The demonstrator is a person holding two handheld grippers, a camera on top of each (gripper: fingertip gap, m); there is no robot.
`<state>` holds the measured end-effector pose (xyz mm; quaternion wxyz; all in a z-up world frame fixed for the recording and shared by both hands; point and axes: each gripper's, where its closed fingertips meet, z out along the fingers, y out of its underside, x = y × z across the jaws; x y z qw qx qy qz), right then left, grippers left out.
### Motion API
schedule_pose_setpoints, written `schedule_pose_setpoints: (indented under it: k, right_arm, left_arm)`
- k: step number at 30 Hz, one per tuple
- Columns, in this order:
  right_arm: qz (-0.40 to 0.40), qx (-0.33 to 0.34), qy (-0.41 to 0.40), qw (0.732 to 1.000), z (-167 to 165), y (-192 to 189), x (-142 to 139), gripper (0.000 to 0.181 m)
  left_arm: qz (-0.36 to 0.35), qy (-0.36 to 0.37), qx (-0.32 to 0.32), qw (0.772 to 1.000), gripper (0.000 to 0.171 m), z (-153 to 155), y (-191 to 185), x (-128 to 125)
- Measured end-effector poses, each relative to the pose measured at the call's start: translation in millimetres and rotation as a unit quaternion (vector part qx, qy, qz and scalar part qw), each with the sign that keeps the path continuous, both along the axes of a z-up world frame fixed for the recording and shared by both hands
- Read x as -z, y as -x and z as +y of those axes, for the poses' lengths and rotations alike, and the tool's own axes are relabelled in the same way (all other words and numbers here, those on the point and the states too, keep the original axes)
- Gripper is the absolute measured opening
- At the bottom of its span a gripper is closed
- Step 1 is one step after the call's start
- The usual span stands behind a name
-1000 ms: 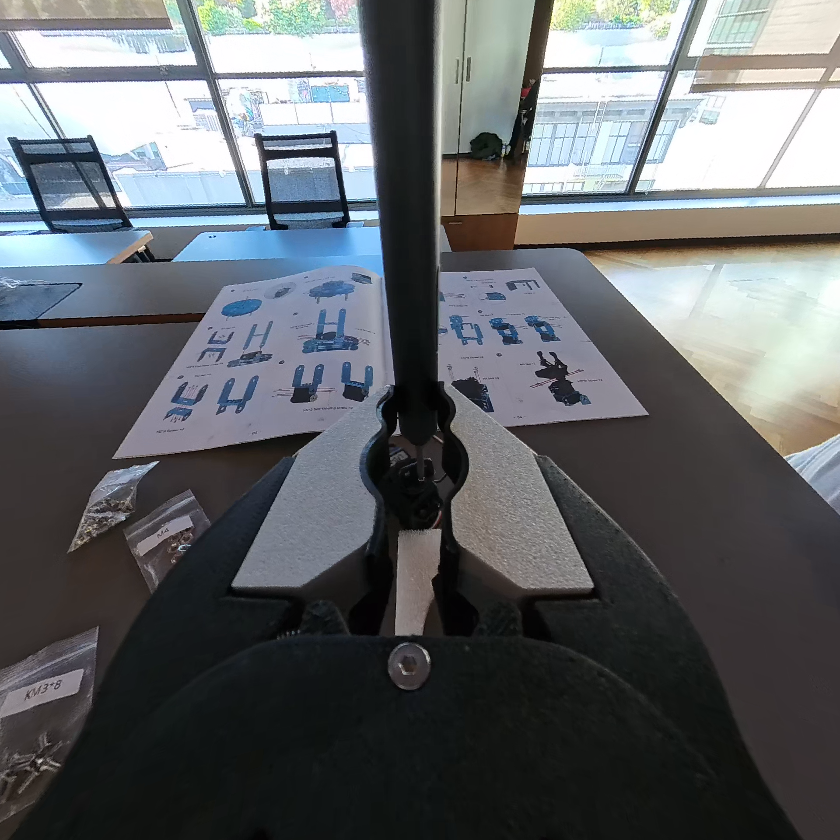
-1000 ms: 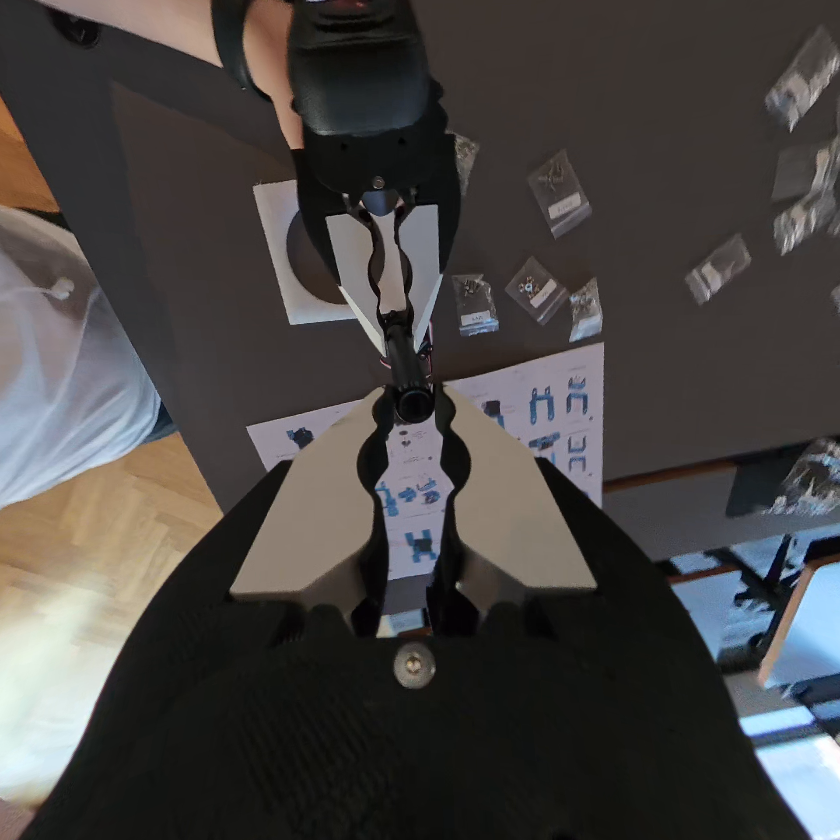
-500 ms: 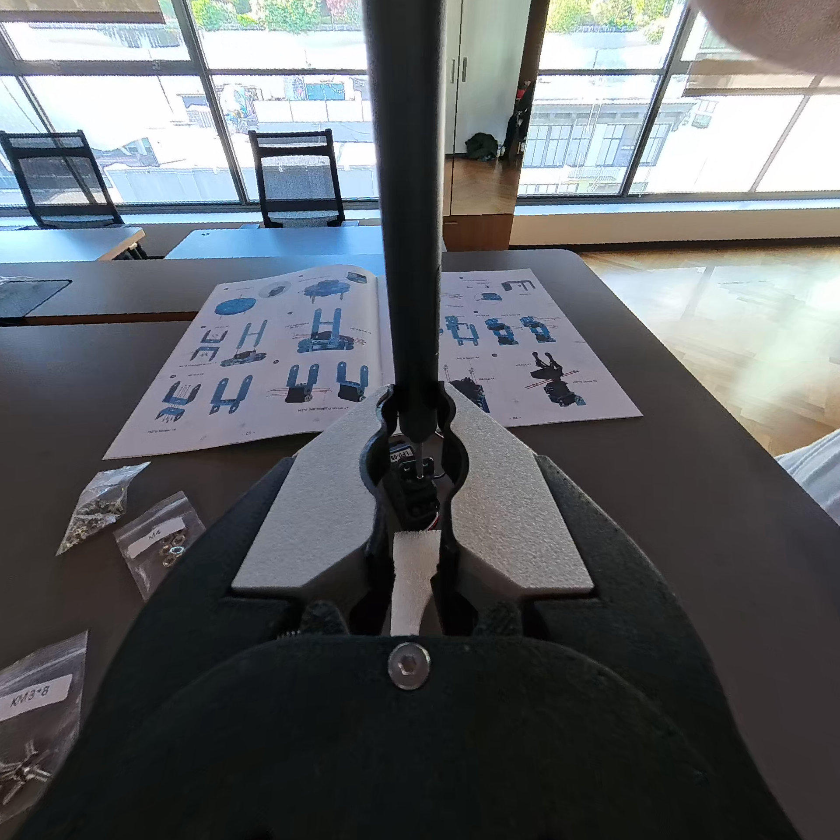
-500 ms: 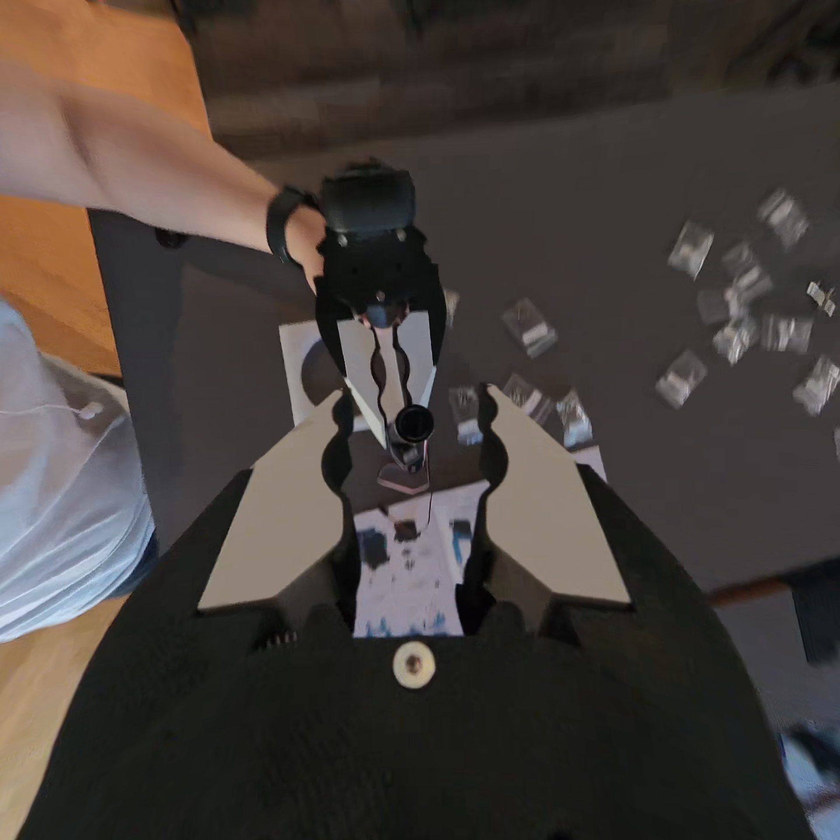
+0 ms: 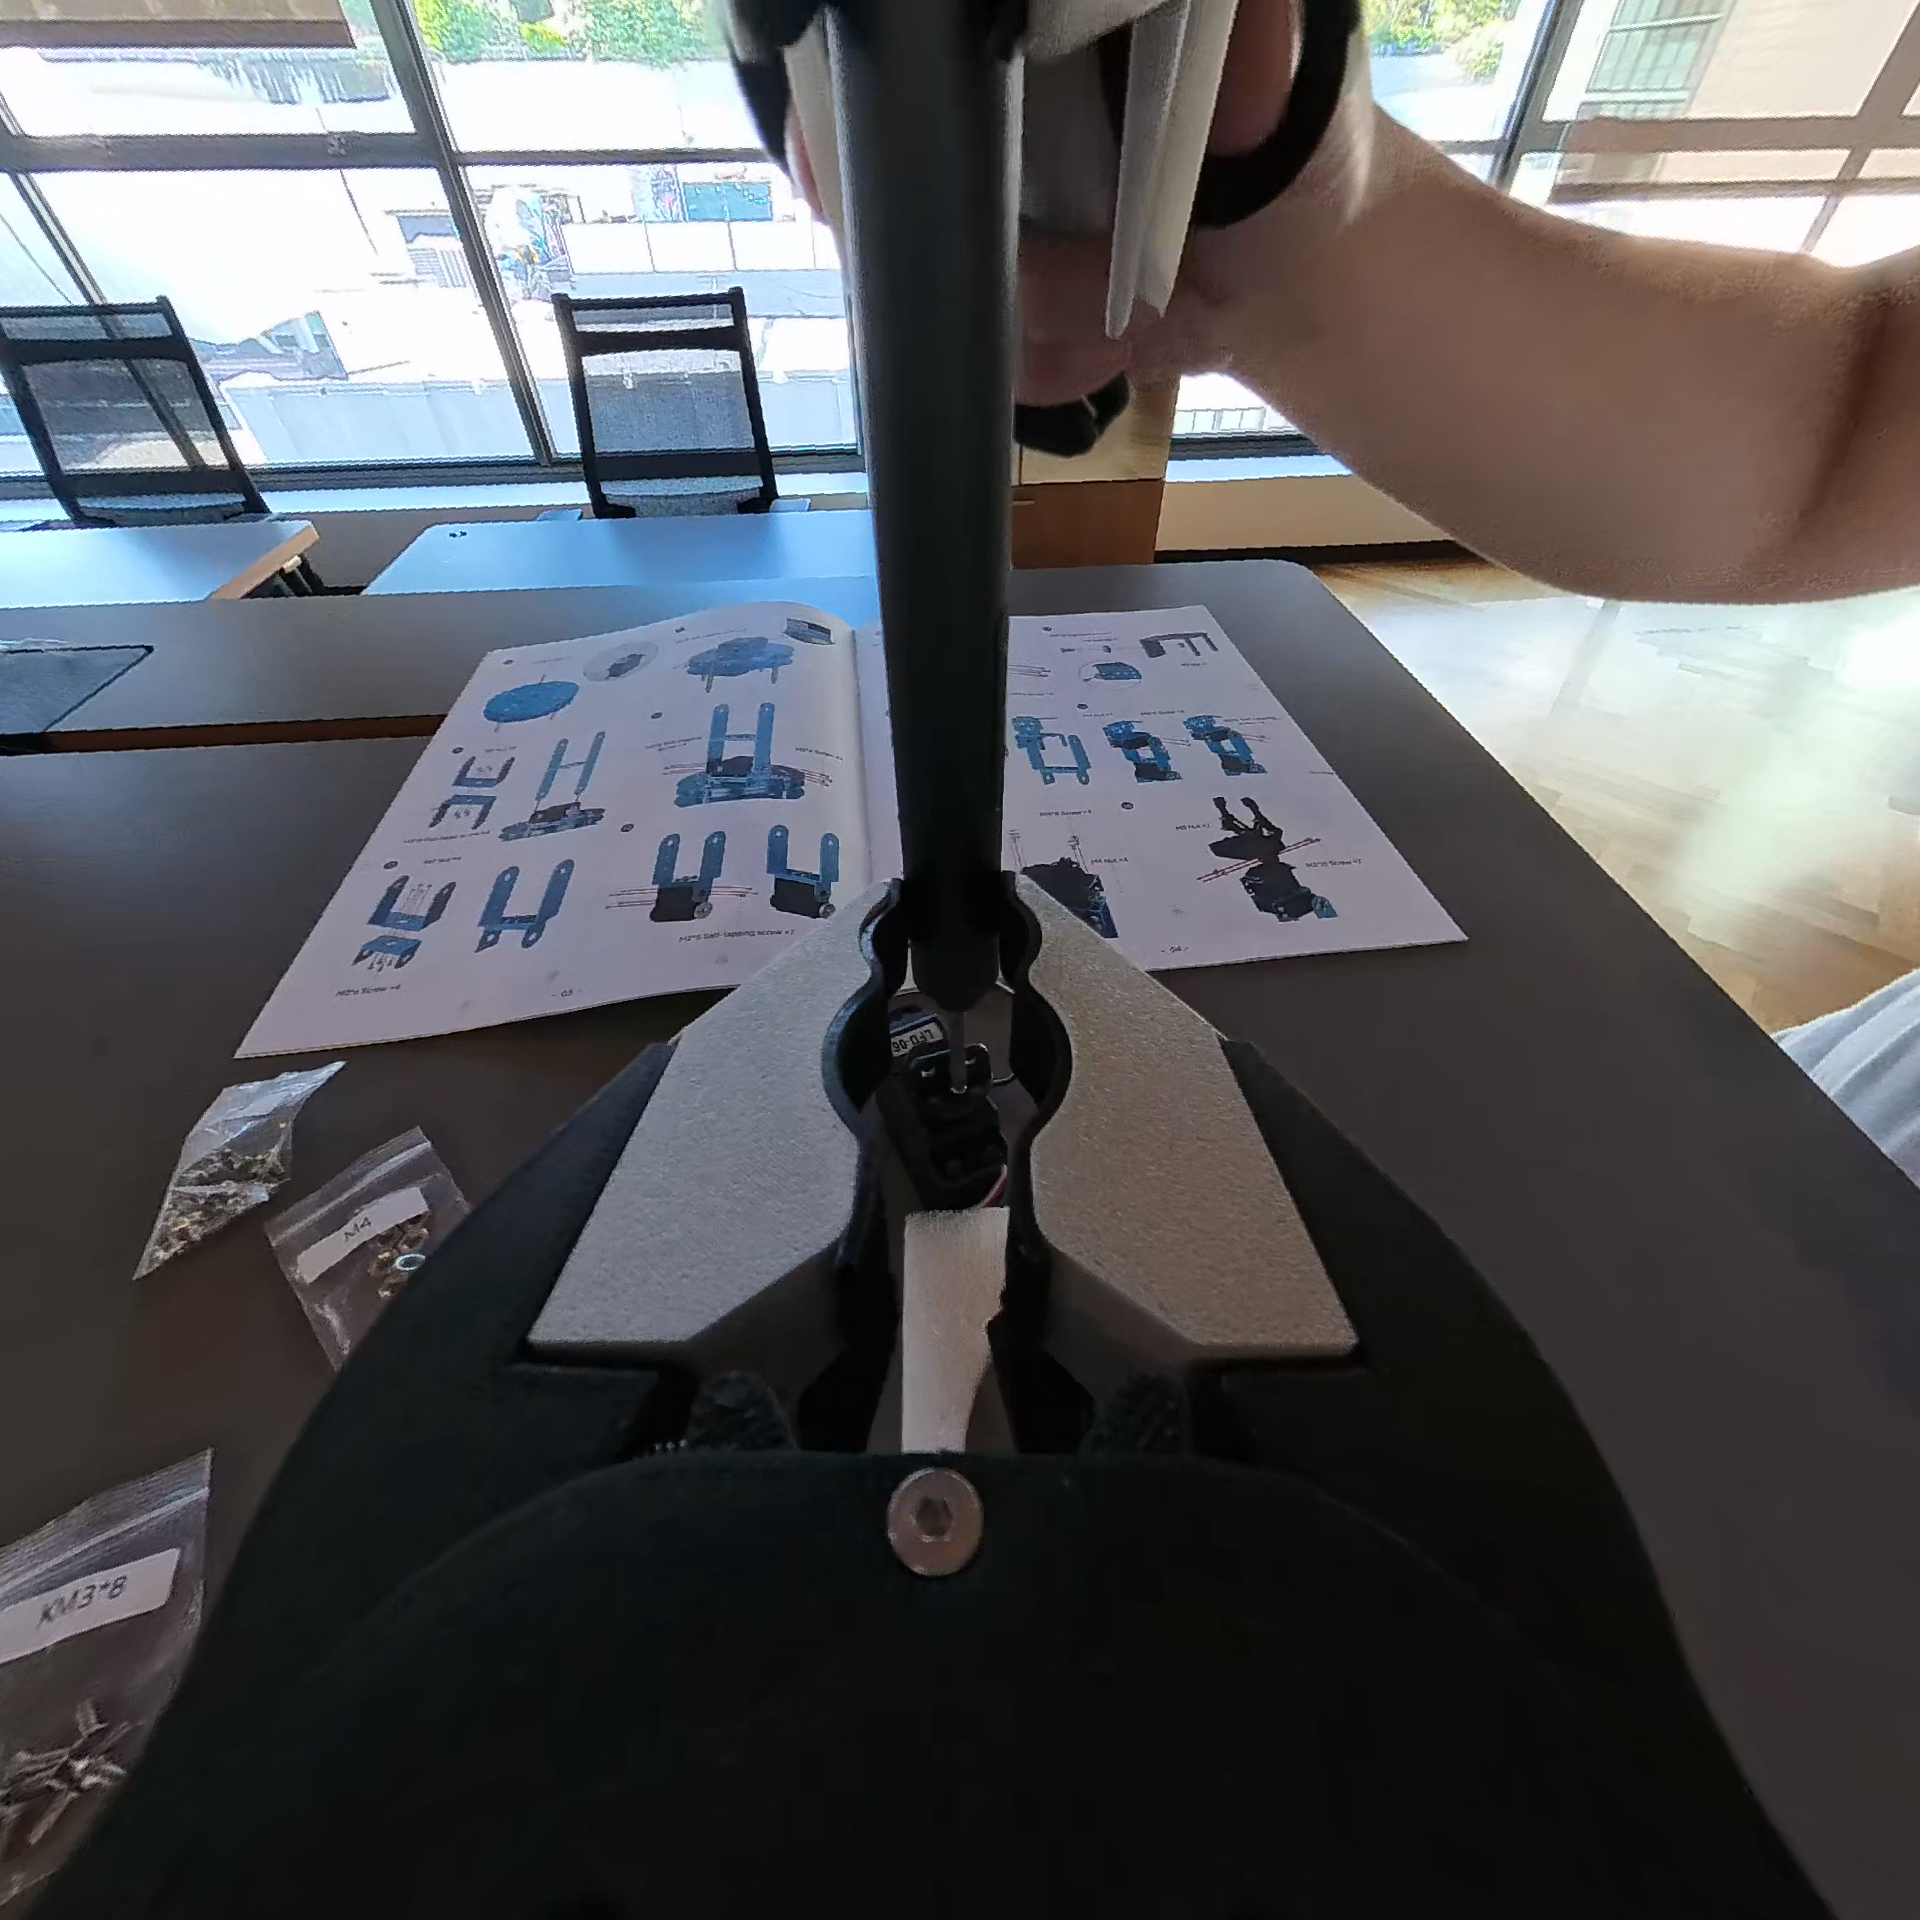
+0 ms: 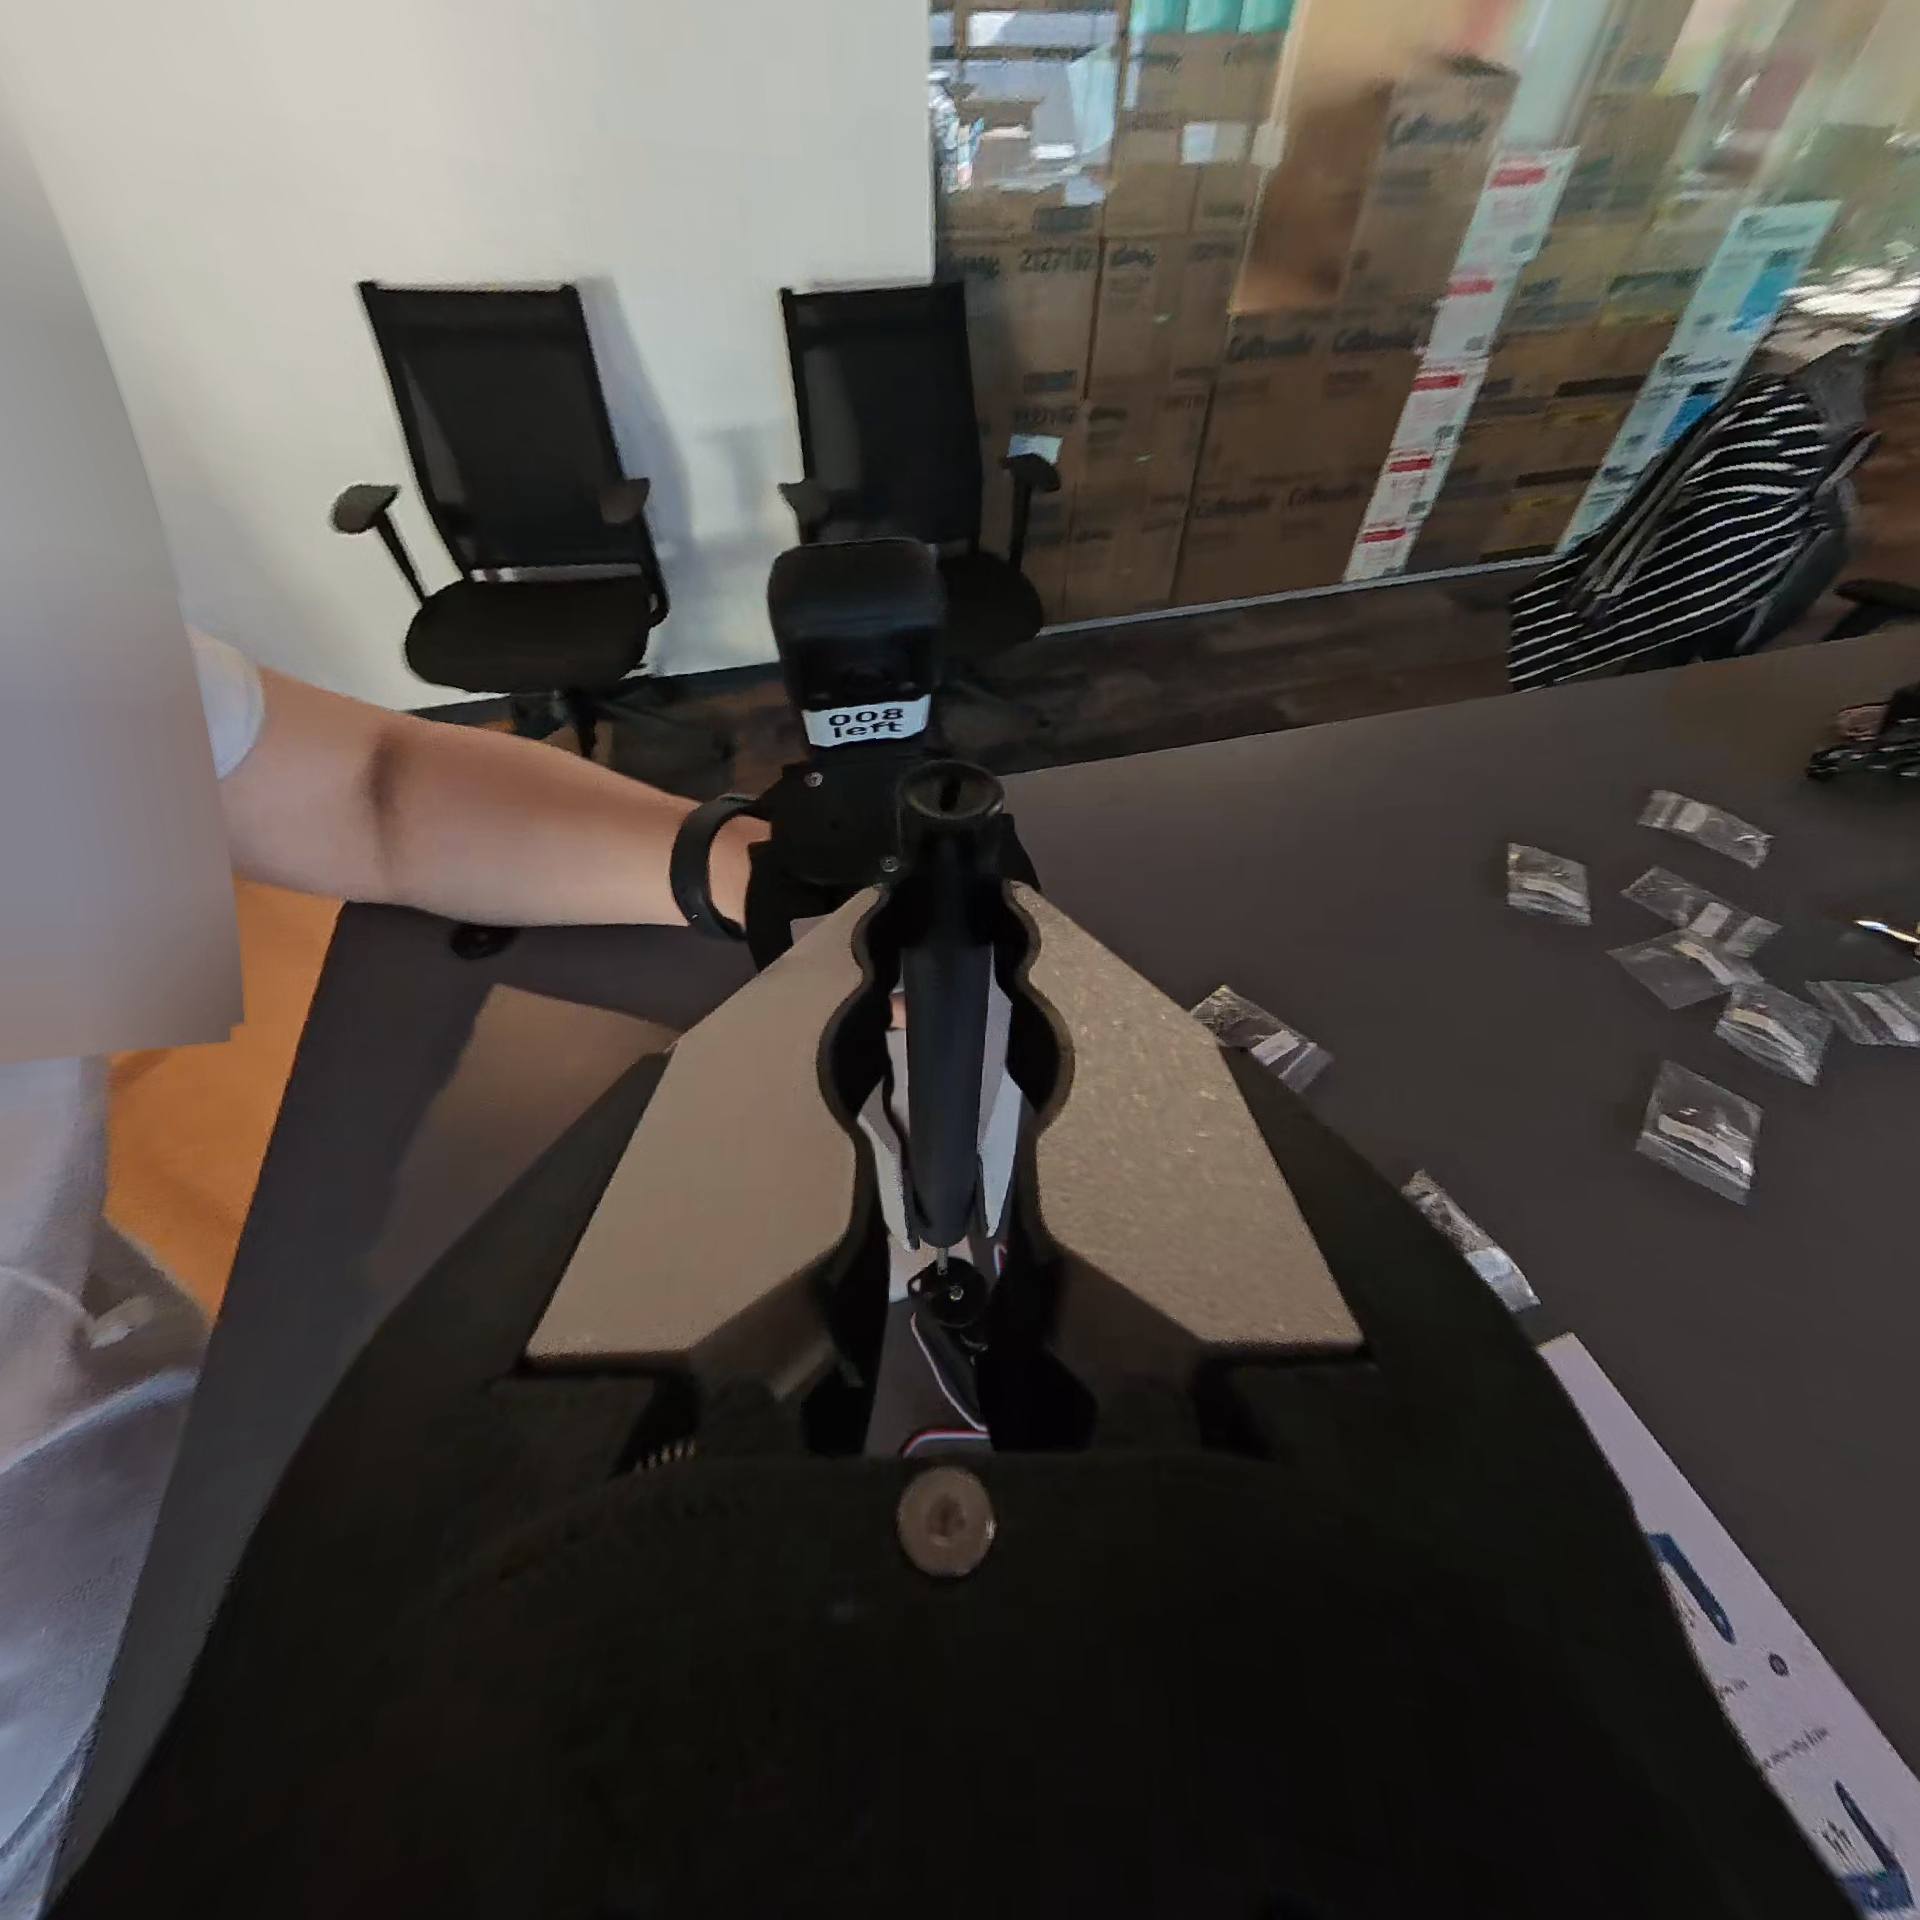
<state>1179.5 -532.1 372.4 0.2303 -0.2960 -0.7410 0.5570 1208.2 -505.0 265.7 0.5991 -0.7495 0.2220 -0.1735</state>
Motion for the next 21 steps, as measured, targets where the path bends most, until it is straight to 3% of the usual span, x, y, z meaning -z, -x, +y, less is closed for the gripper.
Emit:
schedule_pose_setpoints:
  k: [13, 18, 21]
  right_arm:
    - [0.043, 0.132, -0.043, 0.989, 6.8, 1.2, -0.5, 0.016]
    - [0.052, 0.204, -0.045, 0.977, 11.5, 2.4, -0.9, 0.016]
    - [0.047, 0.205, -0.043, 0.977, 8.5, -0.2, -1.0, 0.016]
  left_arm:
    - [0.040, -0.012, -0.029, 0.999, 0.024, 3.9, 0.6, -12.7]
    - [0.039, -0.007, -0.044, 0.998, 0.016, 6.7, 2.6, -10.4]
    - [0.034, -0.002, -0.035, 0.999, 0.015, 5.1, 1.5, -10.2]
